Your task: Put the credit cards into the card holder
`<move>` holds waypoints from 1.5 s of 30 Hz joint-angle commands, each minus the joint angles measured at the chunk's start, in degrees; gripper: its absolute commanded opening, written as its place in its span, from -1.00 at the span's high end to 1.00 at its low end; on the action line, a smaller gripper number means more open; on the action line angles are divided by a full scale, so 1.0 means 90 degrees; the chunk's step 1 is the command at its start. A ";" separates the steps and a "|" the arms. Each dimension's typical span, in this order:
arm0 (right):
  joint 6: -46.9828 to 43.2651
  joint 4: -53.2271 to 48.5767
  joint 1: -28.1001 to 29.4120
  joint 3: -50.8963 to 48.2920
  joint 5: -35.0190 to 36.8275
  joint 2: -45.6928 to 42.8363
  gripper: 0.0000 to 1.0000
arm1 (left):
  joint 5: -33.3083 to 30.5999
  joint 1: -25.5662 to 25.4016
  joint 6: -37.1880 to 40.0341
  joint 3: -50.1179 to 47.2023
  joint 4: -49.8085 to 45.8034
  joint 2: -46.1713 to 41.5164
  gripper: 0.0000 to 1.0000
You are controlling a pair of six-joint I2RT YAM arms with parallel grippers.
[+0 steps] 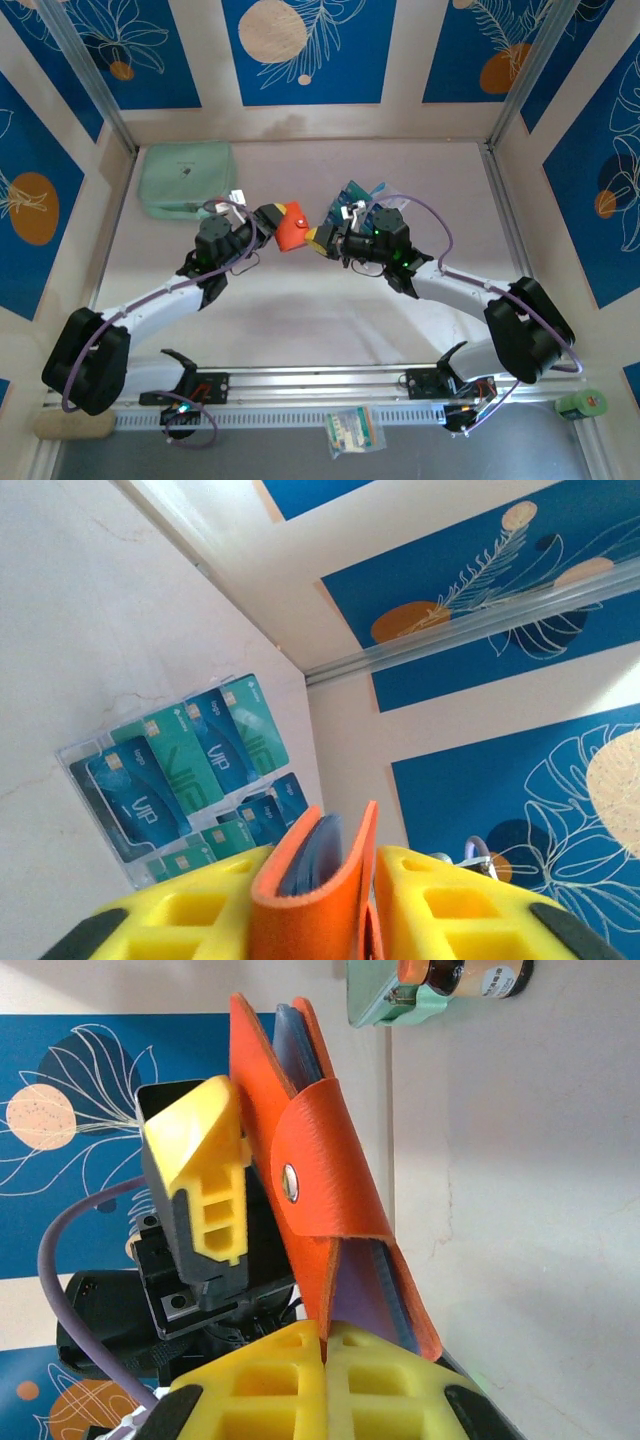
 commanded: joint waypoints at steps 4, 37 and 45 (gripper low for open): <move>-0.0156 -0.0135 -0.0115 0.0008 -0.0107 0.0059 0.97 | 0.0076 -0.0050 0.0041 -0.0050 0.0448 0.0037 0.92; -0.5164 -0.7113 0.1055 0.4262 0.3546 0.1898 -0.10 | 0.0215 -0.0129 0.1118 0.0346 -0.1161 -0.0236 1.00; -0.5084 -0.7393 0.1108 0.4218 0.4484 0.2191 0.18 | 0.0240 -0.0160 0.1038 0.0336 -0.1091 -0.0259 1.00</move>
